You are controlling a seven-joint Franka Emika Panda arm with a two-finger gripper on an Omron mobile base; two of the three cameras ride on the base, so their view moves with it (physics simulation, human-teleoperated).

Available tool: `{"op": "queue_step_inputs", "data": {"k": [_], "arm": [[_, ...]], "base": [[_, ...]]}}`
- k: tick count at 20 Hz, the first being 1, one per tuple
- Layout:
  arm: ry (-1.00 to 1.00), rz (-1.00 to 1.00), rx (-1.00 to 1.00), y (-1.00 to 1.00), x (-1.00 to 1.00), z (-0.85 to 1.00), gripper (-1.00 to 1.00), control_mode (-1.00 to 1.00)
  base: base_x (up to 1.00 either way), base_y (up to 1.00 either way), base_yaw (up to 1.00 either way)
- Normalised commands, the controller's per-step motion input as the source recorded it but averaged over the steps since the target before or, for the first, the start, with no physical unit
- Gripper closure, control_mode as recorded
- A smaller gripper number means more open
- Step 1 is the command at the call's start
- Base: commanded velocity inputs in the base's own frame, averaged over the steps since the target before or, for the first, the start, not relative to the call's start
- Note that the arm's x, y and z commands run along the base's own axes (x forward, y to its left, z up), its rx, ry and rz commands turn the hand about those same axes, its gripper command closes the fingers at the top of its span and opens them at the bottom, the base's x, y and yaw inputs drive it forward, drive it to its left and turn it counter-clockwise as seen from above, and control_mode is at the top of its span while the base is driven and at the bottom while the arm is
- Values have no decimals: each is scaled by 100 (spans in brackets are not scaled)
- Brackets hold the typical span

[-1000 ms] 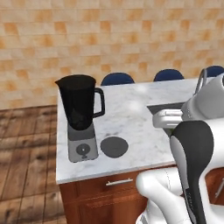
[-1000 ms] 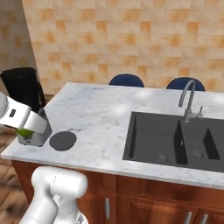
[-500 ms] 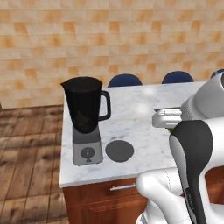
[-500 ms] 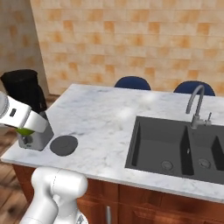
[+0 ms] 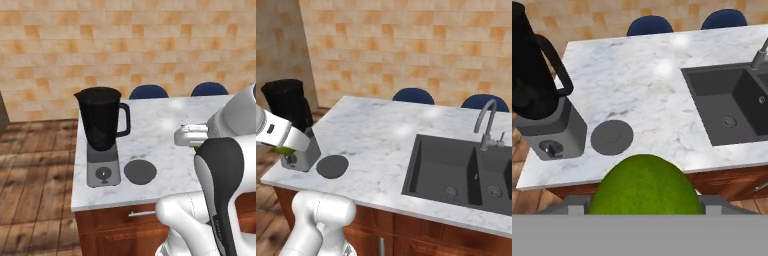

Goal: Grab the garlic and lime from the fridge, place them in the blender, close the lid, and turn on the blender to create a marinade.

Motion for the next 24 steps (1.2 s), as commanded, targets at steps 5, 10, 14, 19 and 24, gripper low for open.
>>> {"op": "queue_step_inputs", "data": {"k": [5, 10, 14, 19, 24], "arm": [[0, 0, 0, 0, 0, 0, 100, 100], [-5, 1, 0, 10, 2, 65, 100, -100], [-16, 8, 0, 11, 2, 100, 100, -100], [-1, 9, 3, 67, 68, 40, 100, -100], [1, 9, 2, 99, 100, 0, 100, -100]], "base": [[21, 15, 4], [0, 0, 0], [0, 0, 0], [0, 0, 0], [0, 0, 0]]}}
